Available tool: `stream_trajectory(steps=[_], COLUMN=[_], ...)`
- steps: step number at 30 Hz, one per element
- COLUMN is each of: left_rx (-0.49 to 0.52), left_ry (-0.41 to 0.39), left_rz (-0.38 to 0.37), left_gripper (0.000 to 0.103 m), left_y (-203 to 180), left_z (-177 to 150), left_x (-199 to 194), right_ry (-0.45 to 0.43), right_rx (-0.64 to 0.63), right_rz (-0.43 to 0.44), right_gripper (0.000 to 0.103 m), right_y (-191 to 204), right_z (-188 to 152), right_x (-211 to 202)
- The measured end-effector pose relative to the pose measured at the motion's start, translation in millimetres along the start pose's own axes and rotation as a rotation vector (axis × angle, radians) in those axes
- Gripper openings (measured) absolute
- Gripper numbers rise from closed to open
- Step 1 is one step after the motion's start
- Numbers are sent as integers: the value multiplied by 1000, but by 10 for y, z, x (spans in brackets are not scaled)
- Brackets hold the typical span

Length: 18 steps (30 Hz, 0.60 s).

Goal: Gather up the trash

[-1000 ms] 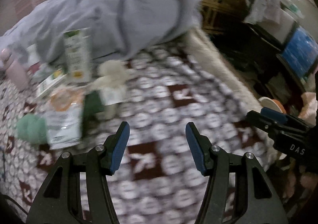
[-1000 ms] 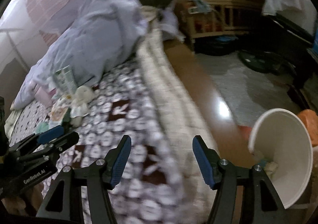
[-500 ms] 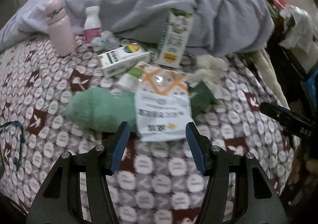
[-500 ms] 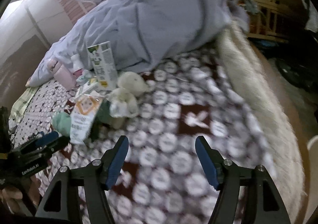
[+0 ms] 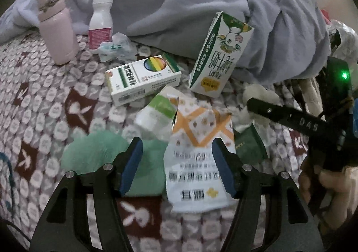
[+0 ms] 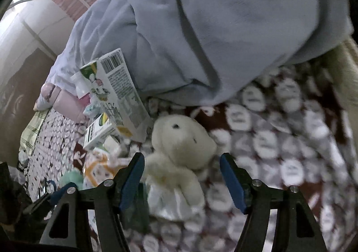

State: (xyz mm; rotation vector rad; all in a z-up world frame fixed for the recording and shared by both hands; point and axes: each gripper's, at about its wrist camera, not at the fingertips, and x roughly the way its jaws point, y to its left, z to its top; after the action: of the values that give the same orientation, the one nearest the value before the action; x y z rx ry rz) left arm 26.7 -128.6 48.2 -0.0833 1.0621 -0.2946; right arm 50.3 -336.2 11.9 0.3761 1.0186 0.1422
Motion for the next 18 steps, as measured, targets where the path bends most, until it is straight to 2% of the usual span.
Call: stream_trajectory(steps=[5, 6, 9, 11, 13, 18], left_rx=[-8, -8, -3, 1, 12, 13], left_ry=[24, 20, 25, 14, 6, 3], left_rz=[-17, -21, -63, -92, -103, -152], left_gripper=[63, 62, 21, 12, 8, 2], left_y=[-37, -41, -68, -86, -109, -154], left_z=[57, 52, 38, 17, -14, -95], left_x=[214, 226, 235, 185, 109, -121], right_ry=[-14, -24, -36, -75, -112, -170], right_rx=[0, 4, -18, -32, -41, -43], right_rz=[22, 30, 56, 51, 50, 31], right_gripper=[66, 56, 49, 48, 47, 46], right_y=[-30, -62, -111, -125, -142, -264], right_z=[-1, 3, -8, -29, -55, -111], right_x=[82, 52, -33, -164, -326, -761])
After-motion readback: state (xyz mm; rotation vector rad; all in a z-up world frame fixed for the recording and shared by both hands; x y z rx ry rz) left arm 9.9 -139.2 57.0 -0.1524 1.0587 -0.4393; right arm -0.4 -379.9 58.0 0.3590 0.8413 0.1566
